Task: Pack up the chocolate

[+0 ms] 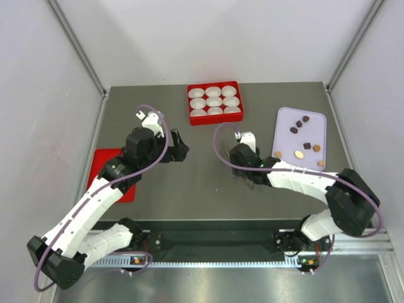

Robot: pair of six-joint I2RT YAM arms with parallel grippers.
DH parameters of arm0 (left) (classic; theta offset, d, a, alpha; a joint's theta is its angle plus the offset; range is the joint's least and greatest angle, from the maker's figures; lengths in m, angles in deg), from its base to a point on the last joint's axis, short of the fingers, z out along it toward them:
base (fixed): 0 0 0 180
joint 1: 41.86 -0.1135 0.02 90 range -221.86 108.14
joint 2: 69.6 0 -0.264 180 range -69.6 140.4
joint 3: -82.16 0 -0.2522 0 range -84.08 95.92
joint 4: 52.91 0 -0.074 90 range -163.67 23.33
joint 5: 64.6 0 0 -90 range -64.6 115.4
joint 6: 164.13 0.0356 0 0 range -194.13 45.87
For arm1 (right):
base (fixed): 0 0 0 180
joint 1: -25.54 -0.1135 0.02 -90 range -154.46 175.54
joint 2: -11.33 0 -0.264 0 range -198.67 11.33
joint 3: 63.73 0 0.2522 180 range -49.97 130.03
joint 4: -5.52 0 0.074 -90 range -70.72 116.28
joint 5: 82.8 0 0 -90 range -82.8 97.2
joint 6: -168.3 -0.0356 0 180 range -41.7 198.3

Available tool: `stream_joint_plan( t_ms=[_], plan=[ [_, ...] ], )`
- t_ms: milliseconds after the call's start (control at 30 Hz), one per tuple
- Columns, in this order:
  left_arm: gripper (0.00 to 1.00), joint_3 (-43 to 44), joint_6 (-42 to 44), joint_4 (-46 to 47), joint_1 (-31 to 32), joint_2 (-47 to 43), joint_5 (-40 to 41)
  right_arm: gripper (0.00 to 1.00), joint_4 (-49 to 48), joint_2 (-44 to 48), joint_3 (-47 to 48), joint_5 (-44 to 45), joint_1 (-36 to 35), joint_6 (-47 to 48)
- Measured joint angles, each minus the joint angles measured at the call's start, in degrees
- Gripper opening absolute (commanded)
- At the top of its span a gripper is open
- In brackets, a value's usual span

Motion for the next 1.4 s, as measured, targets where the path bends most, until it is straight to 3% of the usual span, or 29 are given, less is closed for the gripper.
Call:
stream_joint_plan(
  t_ms=[267, 533, 1067, 1400],
  plan=[
    [0.99, 0.0, 0.0, 0.0, 0.0, 0.3, 0.0, 0.55, 11.4, 8.0, 11.6, -2.0, 0.5, 3.5],
    [0.99, -0.5, 0.0, 0.2, 0.0, 1.4, -0.6, 0.52, 22.7, 8.8, 21.6, -5.2, 4.5, 6.5],
    [0.97, -2.5, 0.9, 1.3, 0.0, 4.5, -5.8, 0.47, 32.0, 8.8, 26.2, -8.5, 34.3, 13.9],
    [0.96, -2.9, 1.0, 2.5, 0.0, 4.5, -7.3, 0.44, 29.7, 3.2, 25.5, -10.4, 41.8, 16.7]
  ],
)
